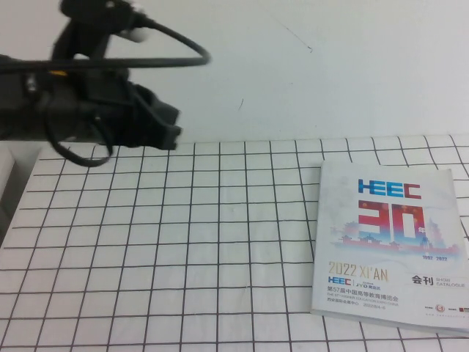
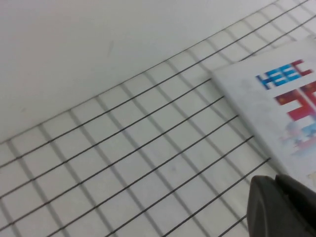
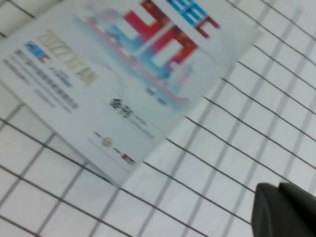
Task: Close book
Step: 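Close the open booklet and leave it lying on the table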
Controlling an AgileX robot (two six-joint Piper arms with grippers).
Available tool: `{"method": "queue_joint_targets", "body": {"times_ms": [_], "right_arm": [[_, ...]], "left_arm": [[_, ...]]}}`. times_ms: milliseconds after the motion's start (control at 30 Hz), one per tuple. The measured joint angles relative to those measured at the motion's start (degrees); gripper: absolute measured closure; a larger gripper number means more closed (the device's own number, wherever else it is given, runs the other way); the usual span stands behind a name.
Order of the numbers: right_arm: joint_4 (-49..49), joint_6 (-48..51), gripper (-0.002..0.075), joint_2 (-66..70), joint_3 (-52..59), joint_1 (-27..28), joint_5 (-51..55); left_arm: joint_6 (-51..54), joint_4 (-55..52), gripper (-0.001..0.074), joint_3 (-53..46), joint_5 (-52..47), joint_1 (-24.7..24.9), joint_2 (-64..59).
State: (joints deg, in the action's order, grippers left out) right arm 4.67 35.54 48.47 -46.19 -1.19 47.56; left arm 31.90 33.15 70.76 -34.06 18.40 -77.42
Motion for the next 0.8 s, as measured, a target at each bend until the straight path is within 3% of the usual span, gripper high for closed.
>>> {"method": "queue_joint_targets", "body": {"times_ms": [100, 233, 467, 800], "right_arm": [[-8.0, -7.5, 0.0729, -6.8, 0.2, 0.0, 0.9], [-9.7, -10.0, 0.0729, -15.5, 0.3, 0.0, 0.5], [-3.4, -10.1, 0.0729, -25.4, 4.1, 0.0, -2.1], [10.2, -7.9, 0.0729, -35.1, 21.8, 0.0, -14.4]], "left_arm": [[-3.6, -3.6, 0.0738, -1.5, -2.8, -5.6, 2.8], [-4.1, -5.1, 0.0738, -6.8, -2.0, -9.7, 8.8], [-2.8, -5.1, 0.0738, -20.9, 9.9, -10.2, 23.9], [-0.7, -4.9, 0.0738, -41.6, 26.7, -10.2, 46.7]]}}
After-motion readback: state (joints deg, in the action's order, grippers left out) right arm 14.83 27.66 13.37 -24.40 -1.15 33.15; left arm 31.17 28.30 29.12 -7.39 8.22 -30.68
